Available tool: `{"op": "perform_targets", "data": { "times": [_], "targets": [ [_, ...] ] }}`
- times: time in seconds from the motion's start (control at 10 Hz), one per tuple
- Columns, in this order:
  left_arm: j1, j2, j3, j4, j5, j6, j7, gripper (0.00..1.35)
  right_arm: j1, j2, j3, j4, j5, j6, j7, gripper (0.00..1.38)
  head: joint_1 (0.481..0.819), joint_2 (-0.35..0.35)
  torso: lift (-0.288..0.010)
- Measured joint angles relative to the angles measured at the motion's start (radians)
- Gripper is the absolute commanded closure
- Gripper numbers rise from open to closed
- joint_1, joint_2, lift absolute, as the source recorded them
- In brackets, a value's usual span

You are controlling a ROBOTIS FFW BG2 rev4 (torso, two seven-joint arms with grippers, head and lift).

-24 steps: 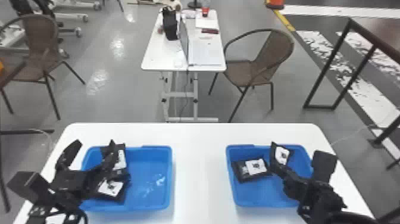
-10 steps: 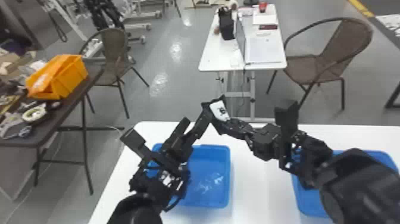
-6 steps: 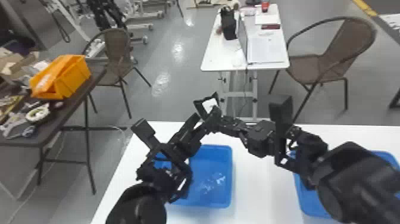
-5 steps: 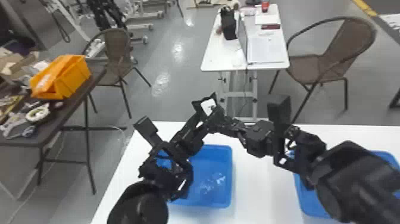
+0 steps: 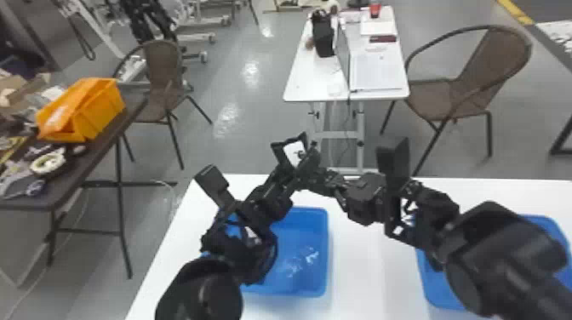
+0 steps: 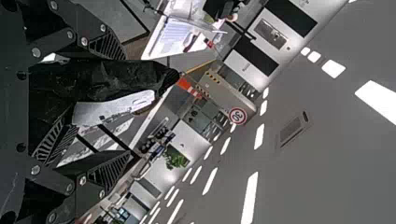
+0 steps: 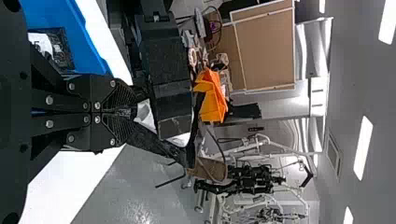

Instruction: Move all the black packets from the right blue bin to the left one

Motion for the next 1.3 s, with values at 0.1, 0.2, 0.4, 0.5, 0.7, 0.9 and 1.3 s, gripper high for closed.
{"op": "perform_targets", "data": {
  "times": [0.1,0.2,0.4,0.5,0.7,0.9,1.3],
  "targets": [
    [0.003,-0.004,-0.006,-0.001,0.003,-0.019,0.002,1.21,0.003,0.002,-0.002,0.001,-0.001,0.0,0.0,1.28,0.695,0.206,0.0],
    [0.006,-0.006,-0.012,0.006,0.01,-0.055,-0.011,1.21,0.01,0.006,-0.01,0.001,0.0,0.0,0.0,1.28,0.695,0.206,0.0],
    [0.02,-0.01,-0.016,0.013,0.024,-0.125,-0.016,1.21,0.033,0.022,-0.038,0.004,0.002,0.0,0.0,1.28,0.695,0.211,0.0],
    [0.024,-0.012,-0.015,0.013,0.024,-0.135,-0.014,1.21,0.035,0.023,-0.041,0.004,0.003,0.0,0.0,1.28,0.695,0.213,0.0],
    [0.028,-0.012,-0.017,0.011,0.02,-0.142,-0.012,1.21,0.037,0.023,-0.042,0.005,0.003,-0.003,0.0,1.17,0.695,0.214,0.0],
    [0.032,-0.015,-0.014,0.009,0.02,-0.15,-0.011,1.21,0.044,0.029,-0.051,0.019,-0.007,-0.031,0.012,0.09,0.695,0.215,0.0],
    [0.073,-0.024,0.083,0.014,-0.114,-0.2,0.002,1.21,0.198,0.071,-0.28,-0.114,0.101,-0.013,0.061,0.29,0.695,0.221,0.0]
  ]
}}
